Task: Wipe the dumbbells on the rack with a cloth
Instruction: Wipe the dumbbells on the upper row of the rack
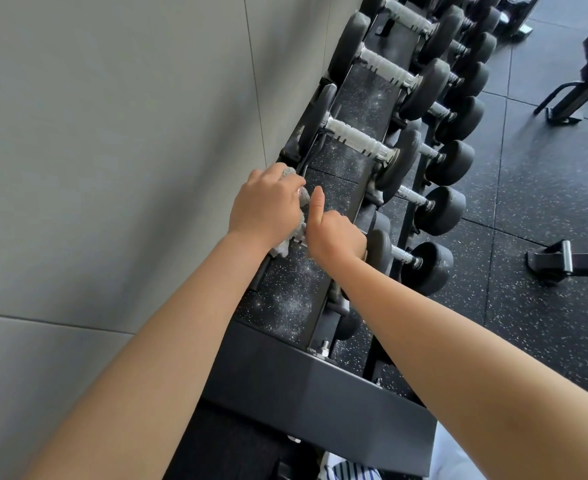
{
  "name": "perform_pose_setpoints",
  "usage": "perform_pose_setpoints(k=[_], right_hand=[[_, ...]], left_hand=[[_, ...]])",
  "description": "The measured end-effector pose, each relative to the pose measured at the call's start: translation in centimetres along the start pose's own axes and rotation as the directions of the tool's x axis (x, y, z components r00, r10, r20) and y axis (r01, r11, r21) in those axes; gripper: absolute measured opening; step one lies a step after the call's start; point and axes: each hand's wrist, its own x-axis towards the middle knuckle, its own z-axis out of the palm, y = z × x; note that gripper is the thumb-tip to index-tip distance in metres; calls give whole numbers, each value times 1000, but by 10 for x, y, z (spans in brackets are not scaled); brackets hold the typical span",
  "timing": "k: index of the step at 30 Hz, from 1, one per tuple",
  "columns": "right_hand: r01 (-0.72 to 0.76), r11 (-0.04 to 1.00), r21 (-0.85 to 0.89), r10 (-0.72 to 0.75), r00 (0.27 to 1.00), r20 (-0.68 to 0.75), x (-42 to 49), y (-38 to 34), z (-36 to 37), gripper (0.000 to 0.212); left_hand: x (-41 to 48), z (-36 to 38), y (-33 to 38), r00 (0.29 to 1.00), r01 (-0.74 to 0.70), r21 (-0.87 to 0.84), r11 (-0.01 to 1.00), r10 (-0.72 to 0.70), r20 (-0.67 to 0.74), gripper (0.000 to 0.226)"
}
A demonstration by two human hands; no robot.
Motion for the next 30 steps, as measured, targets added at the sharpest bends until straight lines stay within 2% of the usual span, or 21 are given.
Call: perform_pose_setpoints(k=[3, 7, 12, 14, 16, 18, 24, 26, 30], right_hand=[[3, 1000, 13, -3, 1000, -18, -1, 0, 0, 70], [7, 1000, 25, -6, 999, -34, -1, -1, 1, 74], [30, 999, 24, -29, 999, -37, -3, 0, 0, 72], [31, 999, 32, -30, 999, -40, -5, 0, -2, 70], [34, 998, 47, -31, 999, -45, -6, 1, -3, 75], [30, 997, 67, -27, 999, -46, -9, 0, -4, 77], [64, 993, 97, -61, 998, -30, -16, 3, -6, 76], [99, 978, 182, -99, 995, -9, -23, 4, -9, 77], [137, 894, 427, -160, 987, 17, -50, -7, -20, 74]], left_hand=[[-13, 4, -10, 988, -113, -88, 990, 103, -116, 29], [-34, 18, -25, 948, -234, -98, 967, 205, -244, 25], [-49, 23, -27, 933, -266, -166, 950, 210, -294, 31], [-52, 14, -25, 977, -168, -358, 919, 106, -186, 43], [-54, 2, -24, 999, 36, -604, 796, -44, 2, 53], [-57, -3, -29, 979, 205, -722, 661, -134, 155, 58], [-54, -11, -25, 911, 398, -801, 448, -293, 289, 75], [-55, -16, -23, 844, 509, -780, 364, -388, 370, 79], [-58, -25, -17, 745, 632, -715, 298, -489, 454, 80]])
